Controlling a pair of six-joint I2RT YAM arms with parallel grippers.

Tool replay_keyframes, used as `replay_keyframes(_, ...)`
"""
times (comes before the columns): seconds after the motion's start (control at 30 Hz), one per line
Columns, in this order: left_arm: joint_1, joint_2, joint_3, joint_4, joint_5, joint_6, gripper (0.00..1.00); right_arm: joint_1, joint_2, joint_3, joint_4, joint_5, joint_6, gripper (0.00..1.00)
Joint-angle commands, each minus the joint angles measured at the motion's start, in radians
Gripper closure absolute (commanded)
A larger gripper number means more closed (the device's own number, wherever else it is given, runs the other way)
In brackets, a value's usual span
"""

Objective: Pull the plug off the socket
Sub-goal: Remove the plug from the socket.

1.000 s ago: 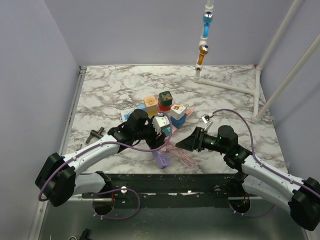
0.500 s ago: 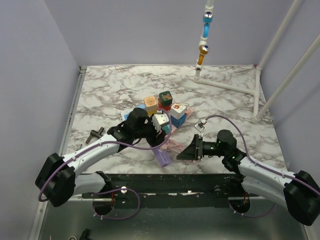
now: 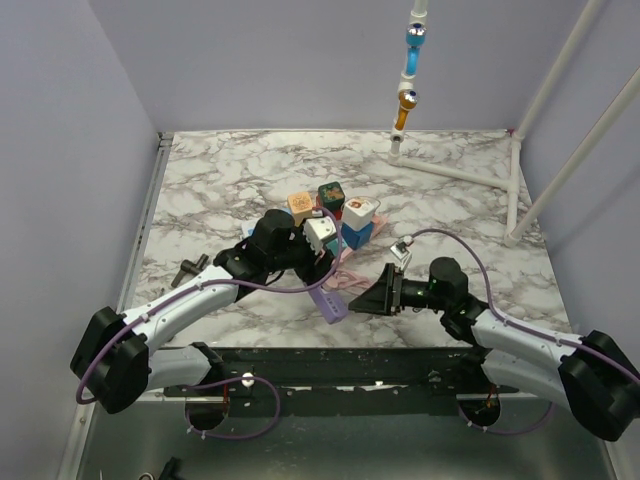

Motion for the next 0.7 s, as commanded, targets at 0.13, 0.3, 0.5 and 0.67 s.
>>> replay_keyframes(0.13,0.017,-0.021,0.121,0.163,-0.051,-0.045,1.00,0.002,0.217,-0.052,0.303,0.094,0.023,0.13)
replay_keyframes(0.3,0.017,-0.017,0.125,0.171,-0.051,-0.069,1.00,0.001,0.476,-0.058,0.684,0.081,0.123,0.13)
replay_keyframes(0.5,0.017,-0.017,0.106,0.172,-0.051,-0.080,1.00,0.001,0.728,-0.014,1.112,0.043,0.269,0.13)
replay_keyframes(0.67,0.017,-0.025,0.079,0.185,-0.063,-0.077,1.00,0.007,0.880,0.050,1.245,-0.001,0.356,0.14)
